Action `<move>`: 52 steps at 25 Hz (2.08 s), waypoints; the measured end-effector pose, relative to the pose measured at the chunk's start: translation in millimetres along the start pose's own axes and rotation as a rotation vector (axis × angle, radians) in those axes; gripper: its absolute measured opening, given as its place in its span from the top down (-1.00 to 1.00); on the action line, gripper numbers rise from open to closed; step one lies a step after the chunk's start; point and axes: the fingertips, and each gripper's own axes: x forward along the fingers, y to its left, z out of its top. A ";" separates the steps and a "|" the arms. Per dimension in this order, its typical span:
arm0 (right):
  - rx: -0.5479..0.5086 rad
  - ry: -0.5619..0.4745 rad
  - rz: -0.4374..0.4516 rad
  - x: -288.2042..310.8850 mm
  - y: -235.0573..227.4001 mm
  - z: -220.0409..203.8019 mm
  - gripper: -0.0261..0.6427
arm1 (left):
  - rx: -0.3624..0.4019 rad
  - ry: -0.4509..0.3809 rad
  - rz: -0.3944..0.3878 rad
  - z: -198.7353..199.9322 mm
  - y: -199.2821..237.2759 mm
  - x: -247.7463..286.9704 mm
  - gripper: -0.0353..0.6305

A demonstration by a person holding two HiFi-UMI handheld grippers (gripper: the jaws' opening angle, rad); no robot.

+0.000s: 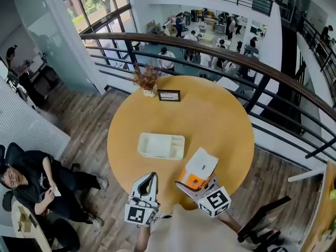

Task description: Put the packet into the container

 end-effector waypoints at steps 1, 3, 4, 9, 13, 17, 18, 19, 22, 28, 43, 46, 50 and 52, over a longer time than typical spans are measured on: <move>0.003 0.005 0.001 3.2 -1.9 -0.2 -0.32 | 0.000 0.001 0.001 0.7 2.7 2.8 0.88; 0.009 0.015 0.001 9.3 -3.2 -0.3 -0.32 | 0.001 0.008 0.001 1.3 8.2 4.3 0.88; 0.012 0.020 0.000 11.5 -2.8 -0.5 -0.32 | 0.000 0.015 0.002 0.9 10.6 3.4 0.88; 0.031 0.053 -0.016 30.6 -3.8 -8.4 -0.32 | -0.011 0.028 0.017 -7.0 36.3 4.6 0.88; 0.025 0.071 -0.040 62.1 -0.3 -12.4 -0.32 | -0.019 0.014 0.018 -17.2 76.0 7.6 0.88; 0.027 0.107 -0.076 70.2 13.6 -11.8 -0.32 | -0.068 0.030 0.004 -16.5 92.9 -3.1 0.88; 0.032 0.120 -0.083 72.5 15.2 -14.5 -0.32 | -0.093 0.042 0.007 -18.5 95.9 -5.2 0.88; 0.037 0.132 -0.087 75.1 16.2 -17.7 -0.32 | -0.112 0.056 0.010 -21.7 98.8 -6.7 0.88; 0.055 0.172 -0.086 76.7 17.4 -29.7 -0.32 | -0.111 0.085 0.007 -34.4 102.3 -9.8 0.88; 0.058 0.235 -0.078 85.1 11.9 -50.0 -0.32 | -0.128 0.118 0.009 -55.4 107.2 -9.0 0.88; -0.591 0.440 0.009 136.1 -17.2 -65.6 -0.32 | -0.155 0.147 0.065 -70.9 117.7 -17.4 0.88; -0.734 0.469 0.019 144.0 -18.8 -69.0 -0.32 | -0.173 0.148 0.078 -71.1 116.6 -18.0 0.88; -0.874 0.481 0.035 153.9 -15.6 -70.3 -0.32 | -0.199 0.157 0.092 -69.4 120.2 -20.0 0.88; -0.956 0.488 0.052 154.4 -14.6 -72.1 -0.32 | -0.172 0.149 0.087 -69.2 120.8 -21.6 0.88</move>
